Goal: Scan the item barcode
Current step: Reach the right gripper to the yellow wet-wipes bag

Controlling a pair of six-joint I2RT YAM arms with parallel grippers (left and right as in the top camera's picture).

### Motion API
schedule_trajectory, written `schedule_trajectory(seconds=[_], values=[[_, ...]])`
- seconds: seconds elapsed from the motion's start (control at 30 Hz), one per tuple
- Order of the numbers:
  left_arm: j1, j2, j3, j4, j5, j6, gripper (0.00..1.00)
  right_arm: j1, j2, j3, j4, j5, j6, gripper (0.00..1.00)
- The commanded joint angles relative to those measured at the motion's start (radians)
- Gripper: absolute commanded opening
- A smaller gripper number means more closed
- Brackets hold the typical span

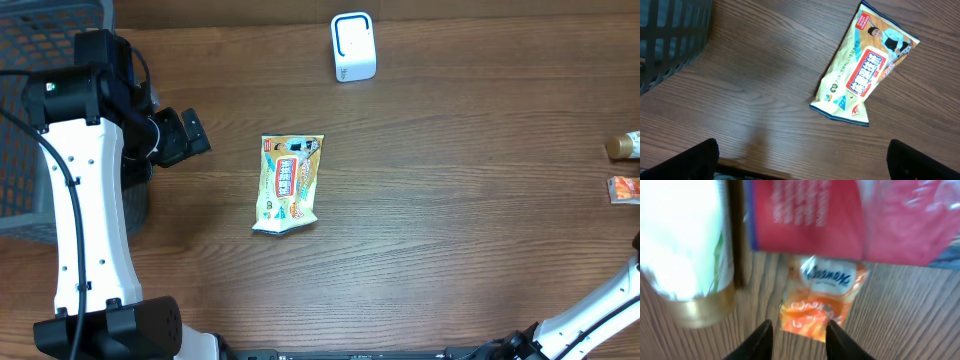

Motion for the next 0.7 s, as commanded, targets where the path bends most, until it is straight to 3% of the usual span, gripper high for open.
schedule_trajectory(seconds=[0.0,0.1,0.2,0.3,0.53,0.67], values=[[0.01,-0.002,0.0,0.002,0.0,0.019,1.0,0.01,-0.05,0.07,-0.018,-0.179,-0.132,0.31],[0.01,-0.002,0.0,0.002,0.0,0.019,1.0,0.042,-0.08,0.136,-0.051,-0.373,-0.26,0.4],[0.01,-0.002,0.0,0.002,0.0,0.019,1.0,0.124,-0.103,0.2,-0.104,-0.53,-0.375,0.67],[0.01,-0.002,0.0,0.002,0.0,0.019,1.0,0.234,-0.106,0.208,-0.128,-0.578,-0.407,0.78],[0.01,-0.002,0.0,0.002,0.0,0.019,1.0,0.642,-0.105,0.197,-0.14,-0.557,-0.56,0.91],[0.01,-0.002,0.0,0.001,0.0,0.019,1.0,0.961,-0.105,0.194,-0.062,-0.402,-0.472,0.92]])
